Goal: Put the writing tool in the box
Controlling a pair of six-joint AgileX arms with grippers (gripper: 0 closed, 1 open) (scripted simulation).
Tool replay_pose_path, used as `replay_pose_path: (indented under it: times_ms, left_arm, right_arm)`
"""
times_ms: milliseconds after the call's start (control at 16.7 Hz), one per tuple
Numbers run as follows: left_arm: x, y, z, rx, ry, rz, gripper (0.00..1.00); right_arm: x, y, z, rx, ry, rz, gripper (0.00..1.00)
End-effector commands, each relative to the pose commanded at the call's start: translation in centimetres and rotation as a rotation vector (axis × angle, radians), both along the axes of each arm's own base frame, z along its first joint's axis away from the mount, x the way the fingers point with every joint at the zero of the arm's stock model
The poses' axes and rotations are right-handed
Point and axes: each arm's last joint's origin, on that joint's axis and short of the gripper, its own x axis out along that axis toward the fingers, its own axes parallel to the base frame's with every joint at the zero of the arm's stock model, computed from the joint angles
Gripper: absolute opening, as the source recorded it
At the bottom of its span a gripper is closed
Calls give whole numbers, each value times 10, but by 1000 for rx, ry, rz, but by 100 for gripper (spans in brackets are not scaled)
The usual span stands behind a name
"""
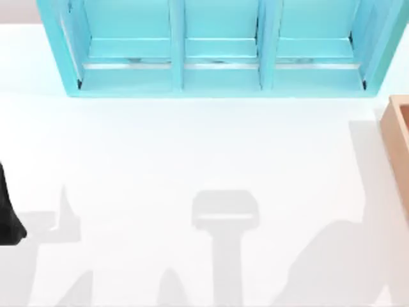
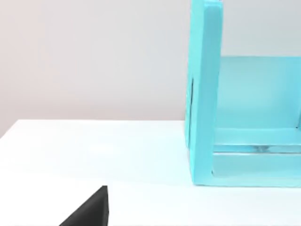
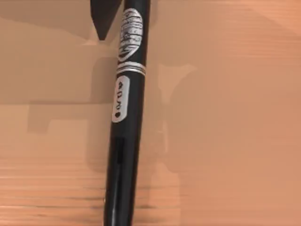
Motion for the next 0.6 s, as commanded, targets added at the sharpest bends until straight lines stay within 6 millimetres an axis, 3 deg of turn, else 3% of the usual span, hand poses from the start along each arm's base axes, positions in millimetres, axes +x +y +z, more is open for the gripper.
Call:
replay_pose_path:
  times_ms: [240,600]
  left_arm:
    - [0,0,0,0,0,0,100]
    - [0,0,0,0,0,0,100]
  right_arm:
    - [0,0,0,0,0,0,98]
    - [0,0,0,0,0,0,100]
